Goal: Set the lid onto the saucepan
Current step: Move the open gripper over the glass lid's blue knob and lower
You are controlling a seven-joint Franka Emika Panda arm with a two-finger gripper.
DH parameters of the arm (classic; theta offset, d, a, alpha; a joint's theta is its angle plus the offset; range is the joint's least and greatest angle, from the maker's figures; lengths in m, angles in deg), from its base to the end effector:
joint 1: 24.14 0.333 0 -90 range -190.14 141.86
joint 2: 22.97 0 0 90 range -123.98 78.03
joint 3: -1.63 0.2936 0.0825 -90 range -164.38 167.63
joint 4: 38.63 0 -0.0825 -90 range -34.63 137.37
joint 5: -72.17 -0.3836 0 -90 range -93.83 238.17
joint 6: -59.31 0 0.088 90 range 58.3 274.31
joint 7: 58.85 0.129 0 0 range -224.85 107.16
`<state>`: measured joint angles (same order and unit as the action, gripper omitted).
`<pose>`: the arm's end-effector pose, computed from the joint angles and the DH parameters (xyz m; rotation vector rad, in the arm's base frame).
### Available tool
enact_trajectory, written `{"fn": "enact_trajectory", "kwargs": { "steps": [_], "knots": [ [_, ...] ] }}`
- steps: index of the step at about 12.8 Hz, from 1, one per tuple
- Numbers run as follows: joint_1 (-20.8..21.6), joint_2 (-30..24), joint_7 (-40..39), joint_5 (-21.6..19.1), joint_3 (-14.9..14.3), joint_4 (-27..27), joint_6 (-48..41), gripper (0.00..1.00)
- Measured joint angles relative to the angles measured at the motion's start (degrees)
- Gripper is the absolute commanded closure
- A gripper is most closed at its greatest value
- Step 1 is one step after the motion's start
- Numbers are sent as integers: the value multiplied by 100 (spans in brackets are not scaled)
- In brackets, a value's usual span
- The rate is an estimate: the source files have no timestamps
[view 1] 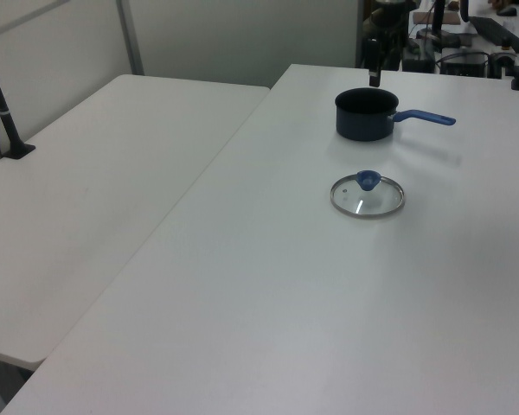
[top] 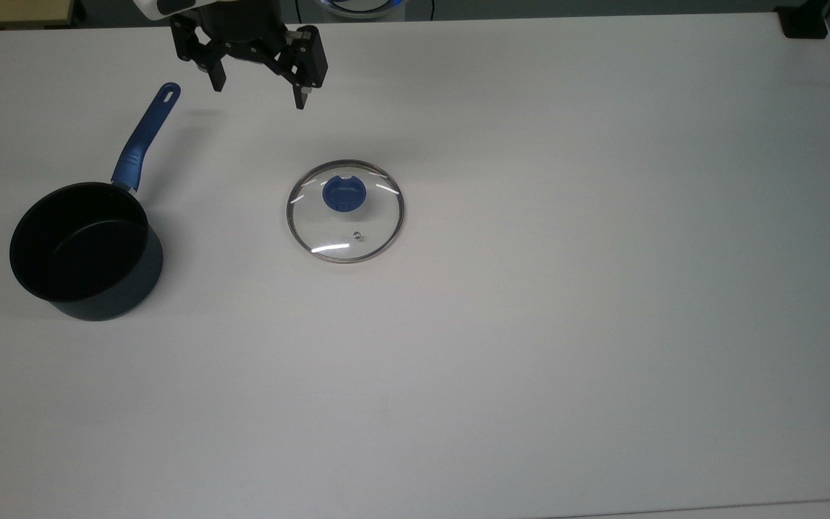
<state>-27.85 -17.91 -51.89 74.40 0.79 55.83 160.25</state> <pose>0.5890 -0.0509 0.5094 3.0877 -0.3003 0.0397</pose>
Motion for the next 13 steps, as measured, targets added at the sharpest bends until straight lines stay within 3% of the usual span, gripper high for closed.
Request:
{"fn": "enact_trajectory", "kwargs": {
  "steps": [5, 13],
  "knots": [
    [0, 0, -281, 0, -249, -91, 0, 0],
    [85, 7, -668, -6, -29, -269, -506, 0]
  ]
}}
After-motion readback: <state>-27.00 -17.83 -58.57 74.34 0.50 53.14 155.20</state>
